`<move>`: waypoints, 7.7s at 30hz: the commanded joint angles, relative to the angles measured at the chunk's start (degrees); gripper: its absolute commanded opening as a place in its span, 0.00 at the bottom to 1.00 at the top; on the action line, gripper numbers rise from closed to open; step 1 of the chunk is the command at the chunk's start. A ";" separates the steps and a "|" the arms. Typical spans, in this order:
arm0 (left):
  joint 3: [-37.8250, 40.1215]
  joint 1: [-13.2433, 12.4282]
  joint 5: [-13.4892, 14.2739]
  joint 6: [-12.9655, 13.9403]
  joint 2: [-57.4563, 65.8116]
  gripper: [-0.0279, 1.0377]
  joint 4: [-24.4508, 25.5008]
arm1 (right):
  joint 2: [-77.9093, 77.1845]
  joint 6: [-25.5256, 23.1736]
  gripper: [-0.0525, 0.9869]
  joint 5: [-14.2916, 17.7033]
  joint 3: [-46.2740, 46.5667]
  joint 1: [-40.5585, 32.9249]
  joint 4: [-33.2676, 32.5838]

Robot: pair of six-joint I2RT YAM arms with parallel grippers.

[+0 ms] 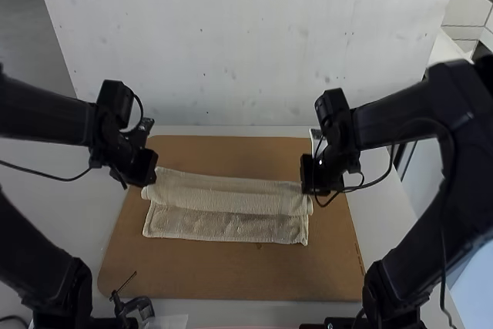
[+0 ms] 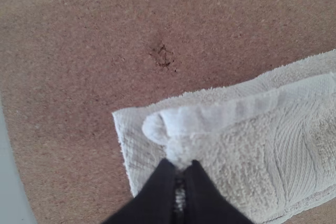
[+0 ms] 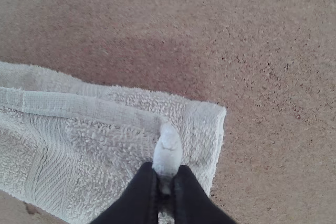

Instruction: Fold the towel.

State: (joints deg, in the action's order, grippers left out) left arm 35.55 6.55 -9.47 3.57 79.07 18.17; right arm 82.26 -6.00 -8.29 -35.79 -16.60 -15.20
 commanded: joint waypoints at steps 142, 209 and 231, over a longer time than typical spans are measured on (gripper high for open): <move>-3.29 -5.14 1.30 -1.02 -17.28 0.77 -4.64 | 24.53 0.20 0.07 -13.33 -7.19 8.87 6.68; -4.79 -3.56 0.86 -3.66 -15.61 0.77 -6.13 | 28.04 17.60 0.07 -6.03 -20.90 39.19 6.76; -5.58 -4.17 -0.11 -3.49 -15.70 0.77 -6.75 | 16.27 14.88 0.07 -6.47 -23.97 34.27 -2.38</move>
State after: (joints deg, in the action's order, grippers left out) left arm 31.03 2.57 -8.84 0.14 63.79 11.94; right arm 100.84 10.39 -14.52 -57.78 18.63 -16.67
